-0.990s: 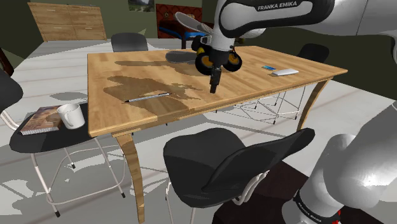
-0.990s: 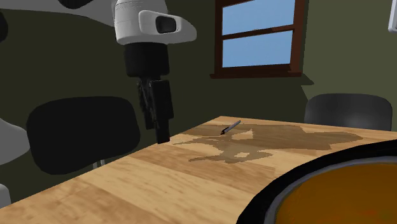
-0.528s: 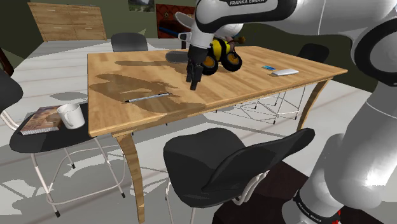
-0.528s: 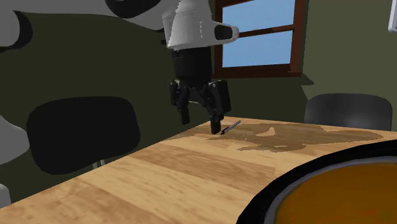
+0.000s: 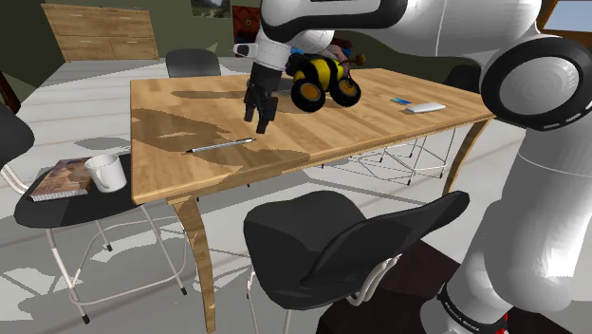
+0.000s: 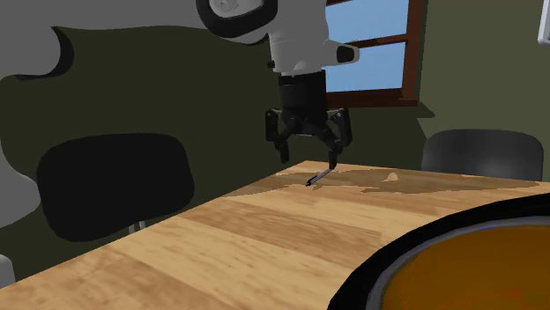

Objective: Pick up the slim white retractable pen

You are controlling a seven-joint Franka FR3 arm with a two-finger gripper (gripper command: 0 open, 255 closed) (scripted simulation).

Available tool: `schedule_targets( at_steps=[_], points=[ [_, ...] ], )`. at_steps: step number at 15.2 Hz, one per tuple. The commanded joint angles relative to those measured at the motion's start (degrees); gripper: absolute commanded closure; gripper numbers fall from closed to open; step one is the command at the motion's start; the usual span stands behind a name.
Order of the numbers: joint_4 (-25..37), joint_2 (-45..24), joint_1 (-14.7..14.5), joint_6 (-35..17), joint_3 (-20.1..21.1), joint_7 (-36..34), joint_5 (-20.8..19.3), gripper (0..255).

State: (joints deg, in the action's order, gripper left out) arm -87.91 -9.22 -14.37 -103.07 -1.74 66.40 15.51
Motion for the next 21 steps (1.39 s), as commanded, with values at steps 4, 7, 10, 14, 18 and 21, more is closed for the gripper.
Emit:
schedule_targets(
  at_steps=[4, 7, 10, 14, 18, 21],
  points=[
    [-3.84, 0.07, -0.09, -3.71, 0.14, 1.44, 0.45, 0],
    [-5.06, 0.08, -0.12, -4.88, 0.17, 1.73, 0.54, 0],
    [-4.71, -0.09, -0.14, -4.72, 0.18, 1.66, 0.52, 255],
    [-4.6, -0.18, -0.15, -4.72, 0.19, 1.63, 0.52, 255],
    [-4.29, 0.08, -0.11, -4.13, 0.15, 1.55, 0.48, 255],
    [-1.88, -0.02, -0.04, -1.88, 0.11, 0.99, 0.32, 255]
  ],
)
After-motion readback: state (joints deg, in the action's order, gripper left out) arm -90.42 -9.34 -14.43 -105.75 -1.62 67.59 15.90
